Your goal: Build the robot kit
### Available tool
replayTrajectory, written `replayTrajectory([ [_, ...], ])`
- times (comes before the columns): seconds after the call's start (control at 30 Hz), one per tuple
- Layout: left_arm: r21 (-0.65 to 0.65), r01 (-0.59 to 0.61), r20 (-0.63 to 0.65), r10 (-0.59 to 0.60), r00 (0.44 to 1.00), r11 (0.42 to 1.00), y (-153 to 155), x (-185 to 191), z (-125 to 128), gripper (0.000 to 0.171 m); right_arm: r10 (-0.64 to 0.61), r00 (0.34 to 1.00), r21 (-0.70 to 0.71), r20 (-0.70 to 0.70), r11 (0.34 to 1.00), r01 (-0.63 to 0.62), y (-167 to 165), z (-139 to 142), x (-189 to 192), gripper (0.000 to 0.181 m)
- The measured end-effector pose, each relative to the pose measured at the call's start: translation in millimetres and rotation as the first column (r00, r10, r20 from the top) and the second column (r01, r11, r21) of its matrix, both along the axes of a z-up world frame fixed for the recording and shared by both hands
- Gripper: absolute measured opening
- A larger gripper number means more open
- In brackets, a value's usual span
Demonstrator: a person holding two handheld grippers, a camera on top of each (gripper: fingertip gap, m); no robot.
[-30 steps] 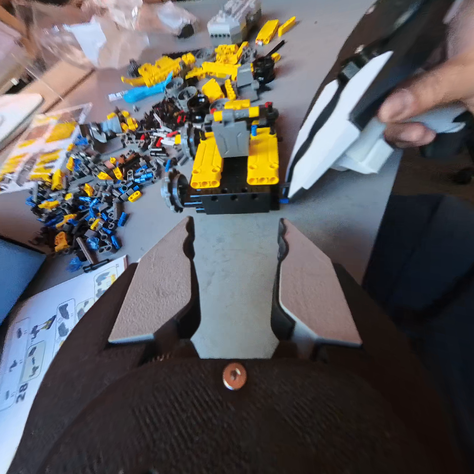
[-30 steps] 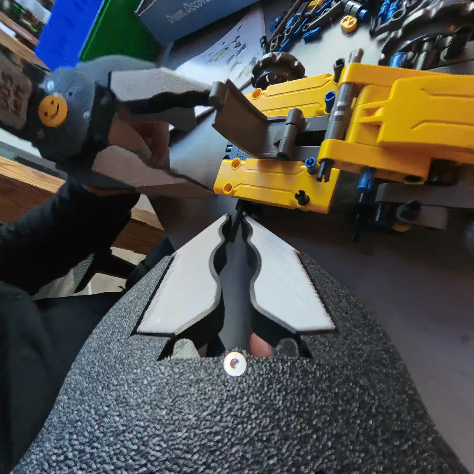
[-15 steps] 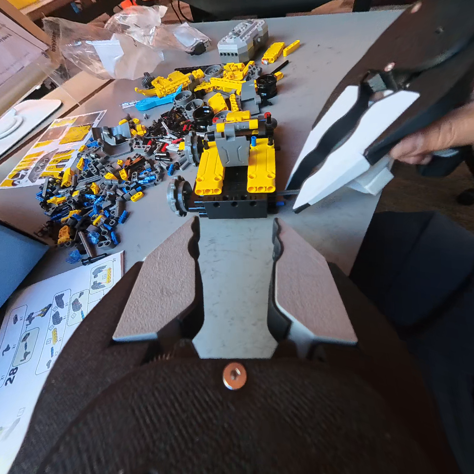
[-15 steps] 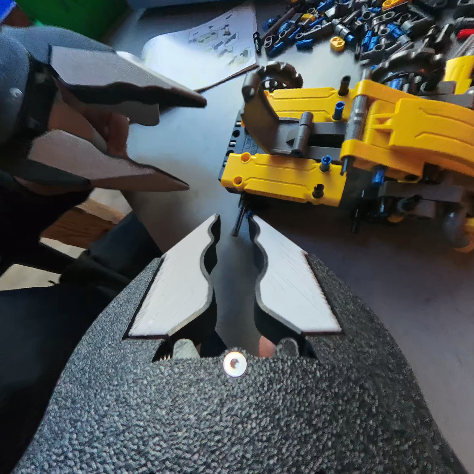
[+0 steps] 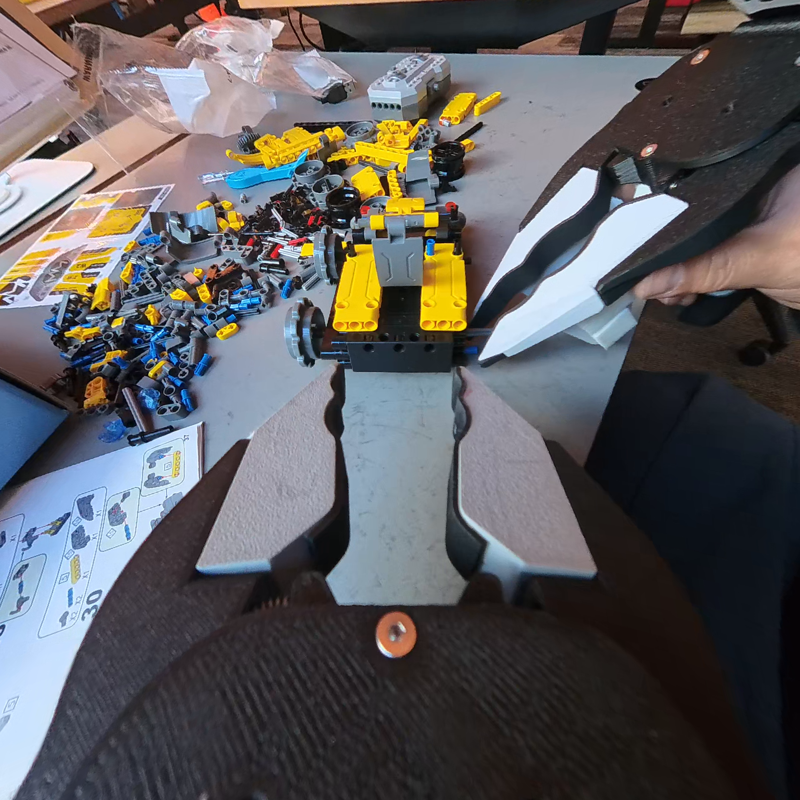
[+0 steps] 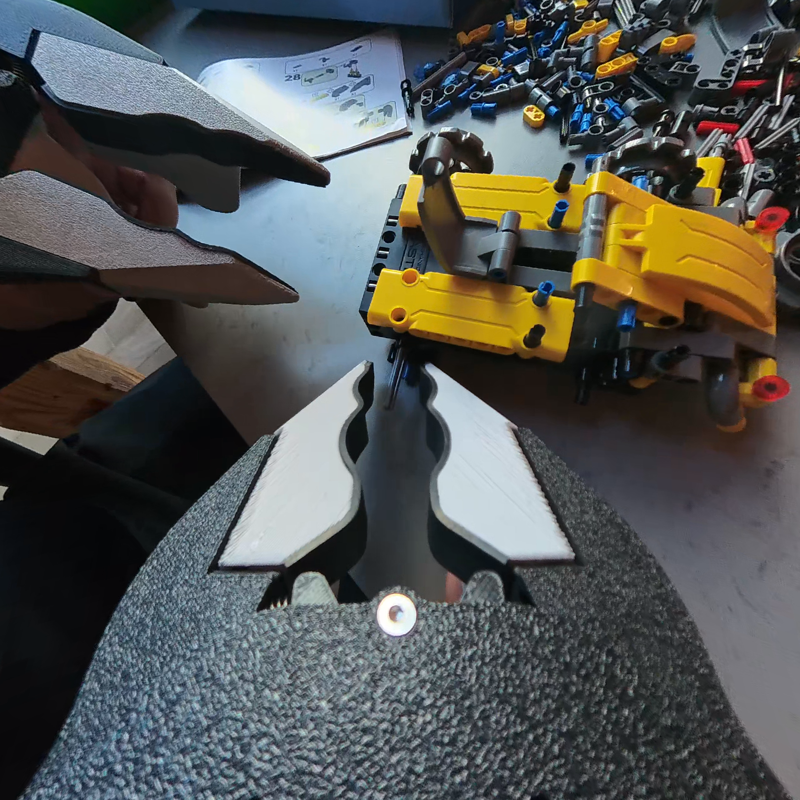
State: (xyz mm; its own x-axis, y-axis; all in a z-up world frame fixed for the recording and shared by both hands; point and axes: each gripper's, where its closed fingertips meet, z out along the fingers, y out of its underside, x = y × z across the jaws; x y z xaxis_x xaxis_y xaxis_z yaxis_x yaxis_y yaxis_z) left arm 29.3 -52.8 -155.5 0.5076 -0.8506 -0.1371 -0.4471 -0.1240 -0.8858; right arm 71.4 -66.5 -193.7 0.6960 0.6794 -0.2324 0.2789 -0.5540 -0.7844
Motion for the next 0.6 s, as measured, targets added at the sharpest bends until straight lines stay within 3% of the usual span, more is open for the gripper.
replayTrajectory([
  [0.5, -0.013, -0.009, -0.023, 0.009, 1.000, 1.000, 1.7, 0.2, -4.1, 0.046, -0.001, 1.000, 0.010, -0.010, 1.000, 0.001, -0.3, 1.2, -0.5, 0.023],
  [0.6, -0.015, -0.008, -0.022, 0.008, 1.000, 1.000, 1.6, 0.3, -4.2, 0.046, -0.027, 0.999, 0.022, 0.017, 0.999, 0.026, 2.9, 0.3, 1.3, 0.032],
])
